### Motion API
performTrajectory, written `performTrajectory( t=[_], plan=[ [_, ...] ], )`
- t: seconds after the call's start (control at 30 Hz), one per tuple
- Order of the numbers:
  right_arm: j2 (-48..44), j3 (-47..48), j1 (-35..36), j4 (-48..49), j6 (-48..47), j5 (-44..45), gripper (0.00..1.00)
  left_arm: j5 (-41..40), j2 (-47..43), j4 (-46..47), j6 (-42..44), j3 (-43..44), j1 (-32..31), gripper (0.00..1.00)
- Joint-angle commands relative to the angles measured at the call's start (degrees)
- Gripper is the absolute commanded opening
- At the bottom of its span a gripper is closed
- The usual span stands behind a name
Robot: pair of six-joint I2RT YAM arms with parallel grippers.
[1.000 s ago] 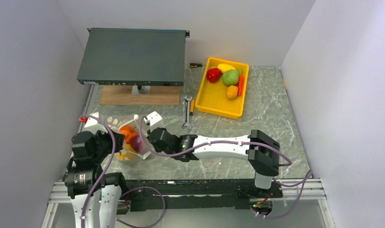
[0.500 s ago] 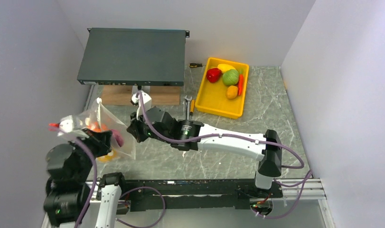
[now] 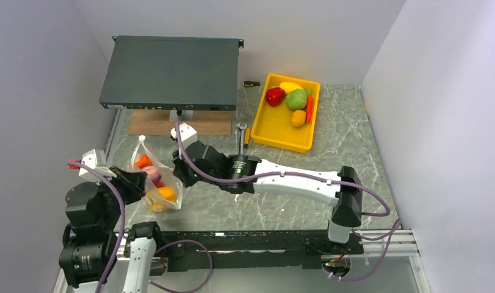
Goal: Place the food in the zip-top bag and seal the zipper
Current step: Adjust the zipper food storage bag at the center of the board.
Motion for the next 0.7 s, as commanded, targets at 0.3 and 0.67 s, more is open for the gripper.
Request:
performTrajectory(
  t=[0.3,0.67],
  plan=[
    [-1.86,-2.58,-1.50,4.82,0.40,-0.94,0.00,-4.08,-3.21,2.99,3.12,-13.18,0.14,0.00],
    [-2.08,-0.96,-2.42,2.86,-1.48,-2.42,0.43,-6.01,-2.55,7.26,6.38,-17.87,0.15,0.00]
  ],
)
